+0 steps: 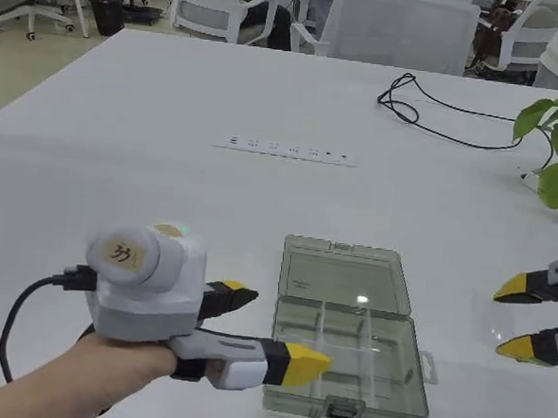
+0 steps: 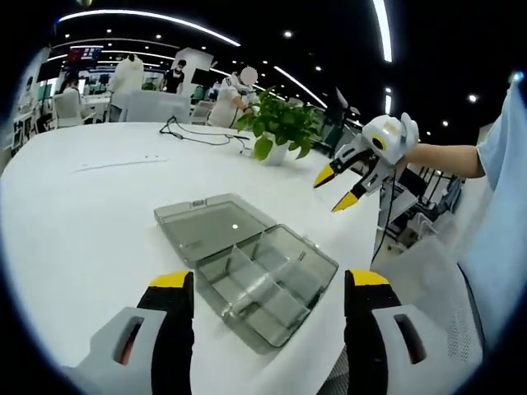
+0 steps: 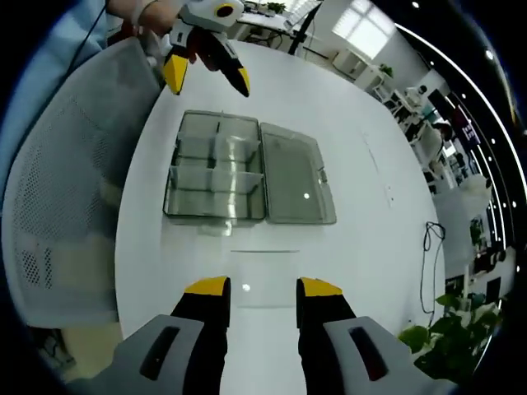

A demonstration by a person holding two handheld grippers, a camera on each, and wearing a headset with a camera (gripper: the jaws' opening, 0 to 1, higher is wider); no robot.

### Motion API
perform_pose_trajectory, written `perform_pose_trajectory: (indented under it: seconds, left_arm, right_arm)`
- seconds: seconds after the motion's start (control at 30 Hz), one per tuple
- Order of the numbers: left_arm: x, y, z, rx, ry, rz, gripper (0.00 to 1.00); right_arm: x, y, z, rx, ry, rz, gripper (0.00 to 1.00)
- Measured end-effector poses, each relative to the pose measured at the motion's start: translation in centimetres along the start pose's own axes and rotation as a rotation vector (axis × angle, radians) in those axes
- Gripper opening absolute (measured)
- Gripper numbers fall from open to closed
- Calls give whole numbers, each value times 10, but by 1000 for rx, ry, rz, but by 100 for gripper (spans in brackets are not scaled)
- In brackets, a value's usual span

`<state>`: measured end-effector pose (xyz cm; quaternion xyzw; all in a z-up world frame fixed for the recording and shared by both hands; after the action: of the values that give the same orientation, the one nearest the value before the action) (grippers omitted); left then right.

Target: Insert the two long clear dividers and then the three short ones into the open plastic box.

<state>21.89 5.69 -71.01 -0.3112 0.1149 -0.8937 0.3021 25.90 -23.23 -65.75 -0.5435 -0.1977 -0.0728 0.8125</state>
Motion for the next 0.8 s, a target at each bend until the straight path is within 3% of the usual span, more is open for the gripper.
perform_pose_trajectory:
  seconds: [0.17, 0.3, 0.33, 0.5, 0.57, 0.8]
  left_arm:
    - [8, 17, 6, -43, -49, -21, 69]
    - [16, 26, 11, -42, -89, -58, 63]
    - [19, 29, 13, -45, -126, -65, 60]
    - [28, 40, 26, 21, -287, -126, 45]
    - [31, 43, 31, 45, -306, -143, 41]
    - [34, 47, 36, 53, -354, -169, 20]
  right_arm:
    - [10, 1, 20, 34, -44, -34, 33]
    - [11, 0, 43, 57, -100, -61, 33]
    - [12, 0, 48, 65, -100, -74, 33]
    - [11, 1, 71, 96, -152, -104, 33]
    - [10, 2, 79, 99, -178, -110, 33]
    - [6, 7, 91, 104, -222, -122, 33]
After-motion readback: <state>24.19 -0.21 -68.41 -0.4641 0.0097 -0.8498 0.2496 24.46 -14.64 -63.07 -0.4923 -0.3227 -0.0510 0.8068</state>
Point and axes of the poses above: the centre of the closed fingertips' face, and the gripper's own axes: y roughly forward along the fingers, x roughly to its right, z roughly out of its top, the point moved 10 cm from there along -y, roughly backward along the fingers, and after that the axes turned 9 degrees about -y, right-handed, at the moved point
